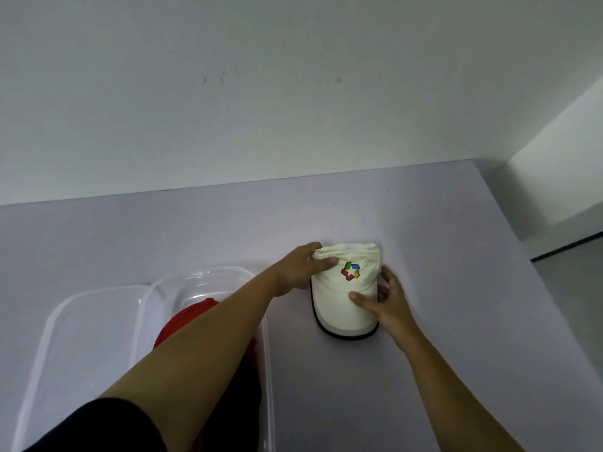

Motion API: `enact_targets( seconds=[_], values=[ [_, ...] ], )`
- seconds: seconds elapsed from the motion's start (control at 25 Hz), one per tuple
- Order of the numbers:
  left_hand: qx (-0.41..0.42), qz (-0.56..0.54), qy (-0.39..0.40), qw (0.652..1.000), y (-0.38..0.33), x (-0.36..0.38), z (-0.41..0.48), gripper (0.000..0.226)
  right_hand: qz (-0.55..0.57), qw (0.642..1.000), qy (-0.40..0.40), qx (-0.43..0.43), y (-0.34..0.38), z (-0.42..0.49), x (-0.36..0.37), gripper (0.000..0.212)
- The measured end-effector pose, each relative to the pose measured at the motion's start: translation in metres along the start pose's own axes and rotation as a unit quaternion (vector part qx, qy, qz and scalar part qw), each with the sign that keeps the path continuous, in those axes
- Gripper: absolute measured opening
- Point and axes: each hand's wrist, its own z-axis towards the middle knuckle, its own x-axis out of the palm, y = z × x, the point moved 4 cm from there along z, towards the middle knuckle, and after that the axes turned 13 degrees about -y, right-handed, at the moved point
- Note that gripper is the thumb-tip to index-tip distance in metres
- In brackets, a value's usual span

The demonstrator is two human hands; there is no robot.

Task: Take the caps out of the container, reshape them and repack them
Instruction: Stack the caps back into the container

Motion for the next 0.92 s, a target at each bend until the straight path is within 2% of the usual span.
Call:
enact_targets(
  seconds=[0.08, 0.24, 0.32, 0.4, 0.56, 0.64, 0.72, 0.8, 0.92],
  values=[
    [-0.022, -0.076, 0.027, 0.996, 0.000, 0.001, -0.007, 0.046, 0.024, 1.000, 0.018, -0.003, 0.002, -0.004, -0.001, 0.069],
    [-0.002, -0.099, 0.053, 0.994, -0.013, -0.007, -0.026, 0.039, 0.097, 0.992, 0.070, 0.037, 0.005, -0.023, -0.001, 0.095],
    [0.010, -0.091, 0.061, 0.994, -0.023, -0.017, -0.040, 0.028, 0.146, 0.984, 0.093, 0.050, 0.013, -0.037, 0.001, 0.097],
    [0.007, -0.107, 0.049, 0.993, -0.029, -0.031, -0.056, 0.023, 0.203, 0.972, 0.113, 0.031, 0.031, -0.052, 0.004, 0.089],
    [-0.030, -0.151, 0.077, 0.985, -0.034, -0.056, -0.100, 0.069, 0.251, 0.950, 0.185, -0.026, 0.084, -0.088, 0.031, 0.081],
    [0.009, -0.153, 0.069, 0.986, -0.038, -0.077, -0.123, 0.070, 0.237, 0.946, 0.212, -0.056, 0.108, -0.106, 0.052, 0.076],
    [0.057, -0.157, 0.042, 0.985, -0.042, -0.106, -0.142, 0.062, 0.200, 0.954, 0.203, -0.095, 0.126, -0.119, 0.072, 0.071],
    [0.085, -0.161, -0.005, 0.983, -0.040, -0.142, -0.158, 0.060, 0.161, 0.964, 0.175, -0.118, 0.137, -0.129, 0.092, 0.086],
    [0.102, -0.151, -0.090, 0.979, -0.031, -0.194, -0.181, 0.049, 0.082, 0.982, 0.150, -0.084, 0.133, -0.145, 0.123, 0.135]
  ],
)
